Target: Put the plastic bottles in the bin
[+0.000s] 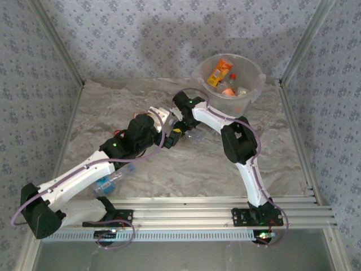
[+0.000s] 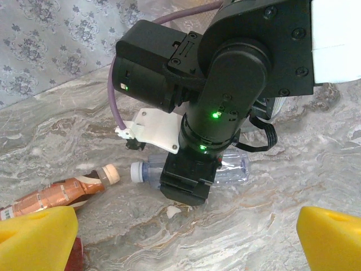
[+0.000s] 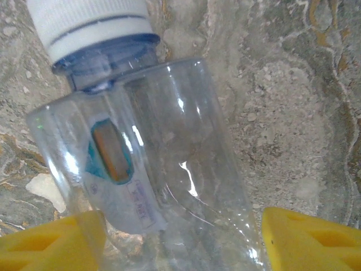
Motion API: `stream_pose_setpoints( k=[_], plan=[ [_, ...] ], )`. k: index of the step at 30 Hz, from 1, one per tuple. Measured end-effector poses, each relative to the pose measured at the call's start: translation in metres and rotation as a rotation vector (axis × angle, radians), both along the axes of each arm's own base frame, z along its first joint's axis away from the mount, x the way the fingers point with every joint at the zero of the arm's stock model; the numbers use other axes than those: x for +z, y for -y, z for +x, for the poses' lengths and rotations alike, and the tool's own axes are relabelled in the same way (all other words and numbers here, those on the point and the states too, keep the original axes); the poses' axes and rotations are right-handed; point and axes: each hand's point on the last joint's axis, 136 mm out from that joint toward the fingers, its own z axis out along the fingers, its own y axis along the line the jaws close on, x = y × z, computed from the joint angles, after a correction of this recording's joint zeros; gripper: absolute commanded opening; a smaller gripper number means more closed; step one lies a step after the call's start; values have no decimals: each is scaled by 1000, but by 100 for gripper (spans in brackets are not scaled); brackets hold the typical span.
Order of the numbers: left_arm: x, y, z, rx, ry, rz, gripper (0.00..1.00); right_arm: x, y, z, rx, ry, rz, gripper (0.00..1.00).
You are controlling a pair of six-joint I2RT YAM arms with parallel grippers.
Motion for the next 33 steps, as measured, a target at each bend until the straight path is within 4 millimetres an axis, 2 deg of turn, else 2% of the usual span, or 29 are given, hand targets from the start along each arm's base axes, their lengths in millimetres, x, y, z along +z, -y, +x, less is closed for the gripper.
stream_pose_setpoints(
  k=[8, 11, 15, 22, 24, 27, 33],
  plan=[
    [0, 0, 0, 3, -3, -6, 100, -2, -6, -5, 10, -6, 1, 73],
    [0, 0, 0, 5, -5, -9, 100, -2, -10, -9, 17, -7, 2, 65],
    [0, 0, 0, 6, -7, -12, 100, 0, -16, -11, 15, -7, 10, 59],
    [2, 2, -1, -2, -9, -23, 100, 6, -22, -9, -7, -4, 54, 56],
    [3, 2, -2, -6, -6, -28, 100, 16, -24, -8, -17, 5, 81, 56],
    [9, 1, -3, -9, 6, -42, 100, 46, -28, -7, -30, 41, 148, 55],
    [27, 0, -10, -35, 54, -110, 100, 142, -32, -4, -45, 194, 311, 55]
  ],
)
